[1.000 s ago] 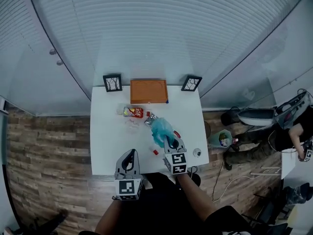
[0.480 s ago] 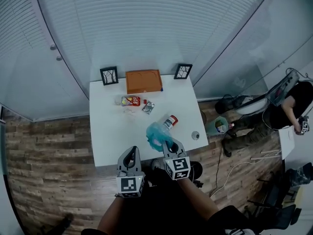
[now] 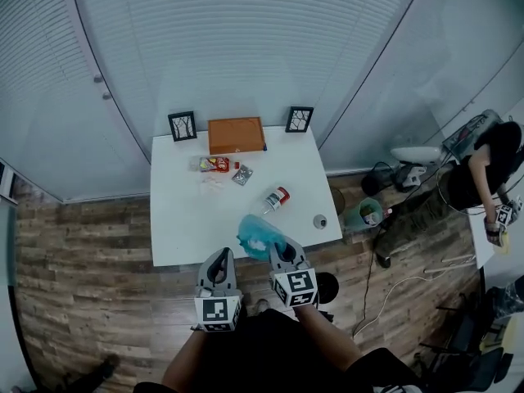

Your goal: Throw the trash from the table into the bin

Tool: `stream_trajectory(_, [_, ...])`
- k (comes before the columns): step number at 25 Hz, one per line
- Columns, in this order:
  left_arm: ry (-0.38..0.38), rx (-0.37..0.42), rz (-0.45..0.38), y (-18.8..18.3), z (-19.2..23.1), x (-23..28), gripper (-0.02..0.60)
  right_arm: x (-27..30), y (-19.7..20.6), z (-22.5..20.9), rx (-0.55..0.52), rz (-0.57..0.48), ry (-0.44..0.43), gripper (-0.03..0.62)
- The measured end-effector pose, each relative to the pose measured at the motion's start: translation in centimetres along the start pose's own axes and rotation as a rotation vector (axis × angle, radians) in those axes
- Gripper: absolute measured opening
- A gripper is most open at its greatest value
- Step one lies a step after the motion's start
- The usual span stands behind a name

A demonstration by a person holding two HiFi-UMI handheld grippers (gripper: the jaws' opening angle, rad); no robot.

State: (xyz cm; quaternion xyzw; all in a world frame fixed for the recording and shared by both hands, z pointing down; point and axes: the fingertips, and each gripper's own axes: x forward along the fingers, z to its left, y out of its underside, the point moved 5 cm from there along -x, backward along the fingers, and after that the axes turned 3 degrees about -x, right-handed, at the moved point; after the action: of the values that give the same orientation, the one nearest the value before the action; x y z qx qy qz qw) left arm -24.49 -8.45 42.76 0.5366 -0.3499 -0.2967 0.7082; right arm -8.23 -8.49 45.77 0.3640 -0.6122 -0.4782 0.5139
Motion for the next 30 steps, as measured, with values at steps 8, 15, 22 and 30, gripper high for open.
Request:
stream_trajectory(8, [-0.027, 0.006, 0.039, 2.3, -6.6, -4.8, -0.002, -8.0, 1.5, -0.8, 0.021, -0.039, -0.025, 0.006])
stream_trajectory(15, [0.038, 0.045, 0.058, 3.2, -11.0, -6.4, -0.002, -13.8, 3.4, -2.3, 0.056, -0.035, 0.022, 0.006])
stream_trajectory(22, [0.198, 0.082, 0.075, 3.0, -12.3, -3.3, -0.002, -15.5, 4.7, -3.1, 0.081, -0.033, 0.146, 0.006])
stream_trajectory(30, [0.466, 0.104, 0.107, 3.5, -14.8, 1.7, -0.003, -18.1, 5.7, -4.6, 0.157, -0.037, 0.343, 0.006])
